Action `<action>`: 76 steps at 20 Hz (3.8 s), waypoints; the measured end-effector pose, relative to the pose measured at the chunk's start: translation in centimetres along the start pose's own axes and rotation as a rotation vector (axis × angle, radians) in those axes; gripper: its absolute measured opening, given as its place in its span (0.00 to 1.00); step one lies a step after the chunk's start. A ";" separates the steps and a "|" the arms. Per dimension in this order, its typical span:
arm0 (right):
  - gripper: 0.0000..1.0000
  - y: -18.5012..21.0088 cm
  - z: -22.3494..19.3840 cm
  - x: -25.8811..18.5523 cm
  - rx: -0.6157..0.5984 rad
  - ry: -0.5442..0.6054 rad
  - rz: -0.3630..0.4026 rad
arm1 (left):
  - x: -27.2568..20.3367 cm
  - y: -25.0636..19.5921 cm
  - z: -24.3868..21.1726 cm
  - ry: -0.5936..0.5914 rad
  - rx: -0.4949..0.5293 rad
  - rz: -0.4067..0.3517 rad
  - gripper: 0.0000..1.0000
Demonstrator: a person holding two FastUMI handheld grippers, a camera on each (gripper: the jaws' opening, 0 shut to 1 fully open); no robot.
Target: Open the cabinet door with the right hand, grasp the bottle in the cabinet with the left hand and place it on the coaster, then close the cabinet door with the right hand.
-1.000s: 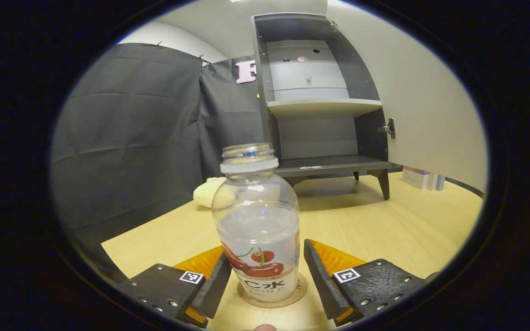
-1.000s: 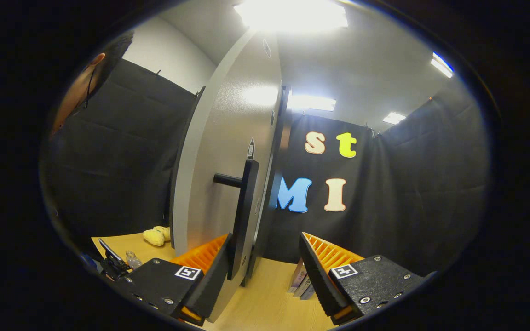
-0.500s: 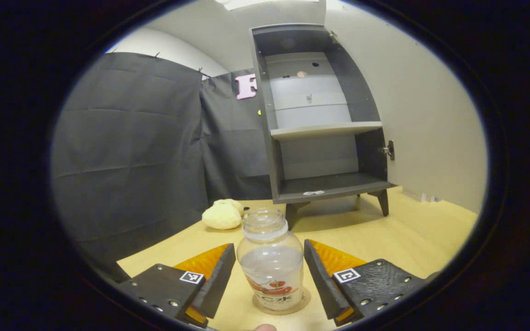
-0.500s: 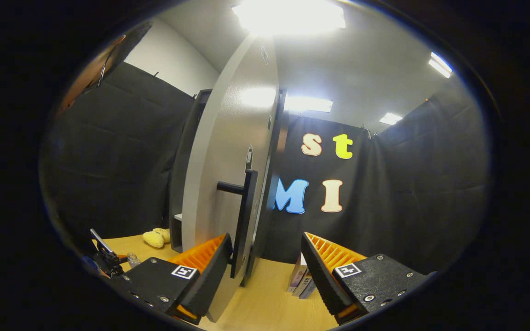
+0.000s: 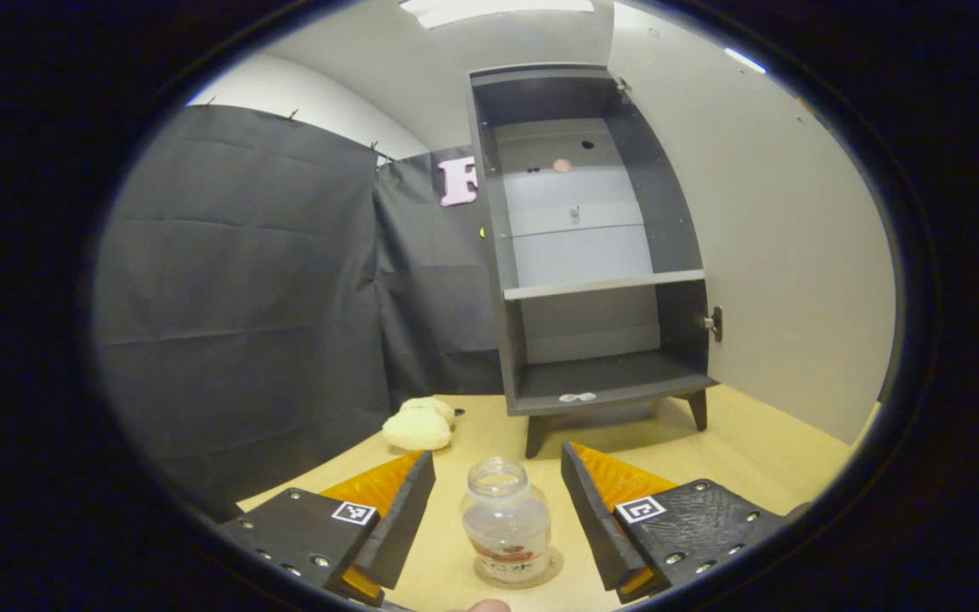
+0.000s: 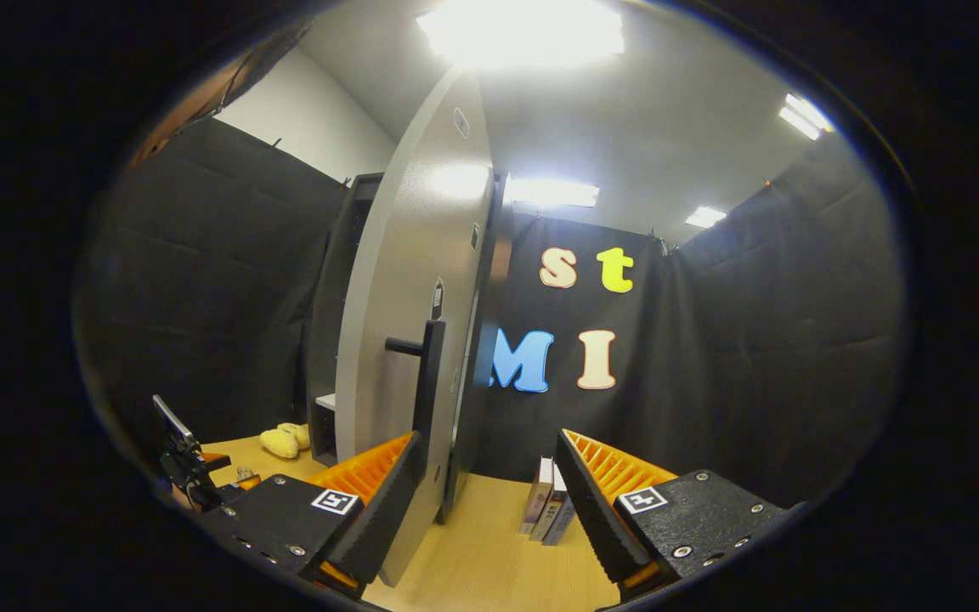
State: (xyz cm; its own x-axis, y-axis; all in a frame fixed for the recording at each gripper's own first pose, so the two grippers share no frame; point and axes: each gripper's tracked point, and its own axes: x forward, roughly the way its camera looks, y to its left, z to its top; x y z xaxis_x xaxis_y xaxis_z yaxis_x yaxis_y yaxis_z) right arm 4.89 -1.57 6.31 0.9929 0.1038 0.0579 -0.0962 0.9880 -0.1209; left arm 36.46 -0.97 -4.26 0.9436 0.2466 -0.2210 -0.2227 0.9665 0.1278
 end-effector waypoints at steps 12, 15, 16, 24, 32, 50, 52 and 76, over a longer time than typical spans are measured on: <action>0.95 0.5 1.4 1.6 0.110 0.017 0.062 | -5.3 -0.1 19.8 -0.120 -0.035 -0.133 0.86; 0.95 2.9 -0.1 2.6 0.158 0.083 0.144 | -7.3 -0.5 22.7 -0.127 0.015 -0.169 0.86; 0.94 3.5 -0.1 2.7 0.173 0.095 0.164 | -7.7 -0.8 23.2 -0.131 0.025 -0.182 0.89; 0.93 -0.1 -0.3 1.7 0.121 0.090 0.040 | -7.2 -3.1 24.6 -0.105 0.026 -0.284 0.86; 0.88 1.4 -1.7 3.1 0.151 0.157 0.006 | -5.4 -2.9 25.6 -0.113 -0.010 -0.303 0.86; 0.85 15.4 1.7 8.5 0.184 0.104 0.071 | 4.0 3.7 23.8 -0.124 -0.075 -0.381 0.92; 0.88 17.0 1.4 10.2 0.190 0.109 0.102 | 4.6 5.2 23.0 -0.101 -0.078 -0.360 0.86; 0.94 18.0 -1.7 17.6 0.158 0.048 0.076 | 9.4 4.4 23.8 -0.084 -0.093 -0.058 0.86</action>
State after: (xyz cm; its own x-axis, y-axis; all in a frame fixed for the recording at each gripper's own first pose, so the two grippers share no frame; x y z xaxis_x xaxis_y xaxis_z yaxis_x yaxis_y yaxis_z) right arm 20.76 17.86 3.44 0.9842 0.1771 0.0065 -0.1772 0.9836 0.0346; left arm 50.21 3.93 17.23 0.9719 0.1869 -0.1432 -0.1850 0.9824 0.0263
